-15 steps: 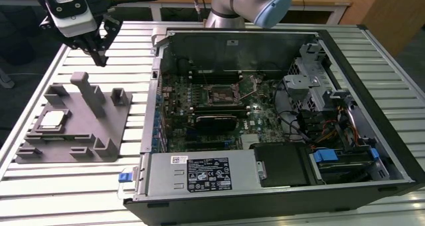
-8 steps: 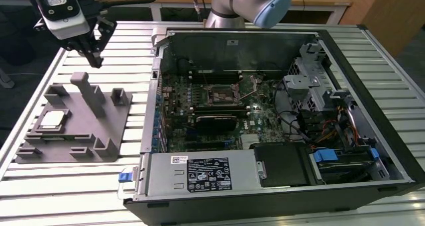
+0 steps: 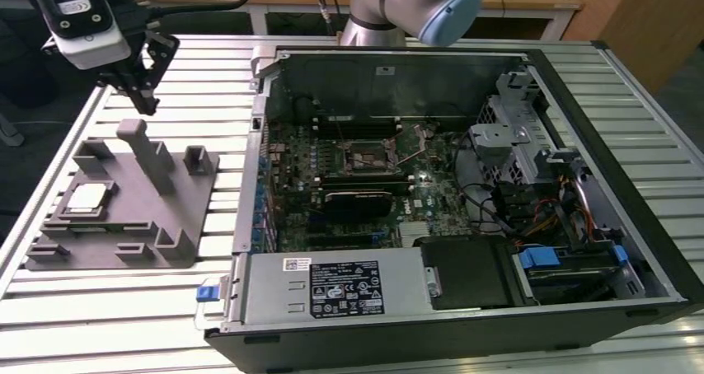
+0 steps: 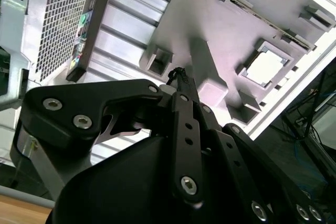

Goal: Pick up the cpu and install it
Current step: 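Reach for the cpu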

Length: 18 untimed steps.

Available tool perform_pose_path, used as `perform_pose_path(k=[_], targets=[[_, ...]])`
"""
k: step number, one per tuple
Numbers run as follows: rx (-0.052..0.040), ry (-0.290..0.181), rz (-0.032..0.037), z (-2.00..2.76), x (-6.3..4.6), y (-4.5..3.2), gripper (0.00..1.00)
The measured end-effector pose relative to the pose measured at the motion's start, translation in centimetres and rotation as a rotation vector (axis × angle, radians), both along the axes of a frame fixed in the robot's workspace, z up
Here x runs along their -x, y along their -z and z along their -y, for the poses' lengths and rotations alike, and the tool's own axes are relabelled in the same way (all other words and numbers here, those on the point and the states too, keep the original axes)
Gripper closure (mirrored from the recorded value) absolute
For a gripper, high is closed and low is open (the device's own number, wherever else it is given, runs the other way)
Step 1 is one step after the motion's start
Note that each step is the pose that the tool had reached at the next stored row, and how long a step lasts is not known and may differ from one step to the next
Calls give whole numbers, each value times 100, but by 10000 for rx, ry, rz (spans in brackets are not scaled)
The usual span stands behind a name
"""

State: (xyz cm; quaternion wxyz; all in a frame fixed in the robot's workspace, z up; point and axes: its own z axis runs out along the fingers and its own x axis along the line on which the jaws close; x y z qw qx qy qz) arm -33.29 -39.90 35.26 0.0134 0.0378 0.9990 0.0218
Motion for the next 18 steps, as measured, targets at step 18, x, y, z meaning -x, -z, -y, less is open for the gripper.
perform_pose_path(k=[18], targets=[[0,1,-1,0,347,93,89]])
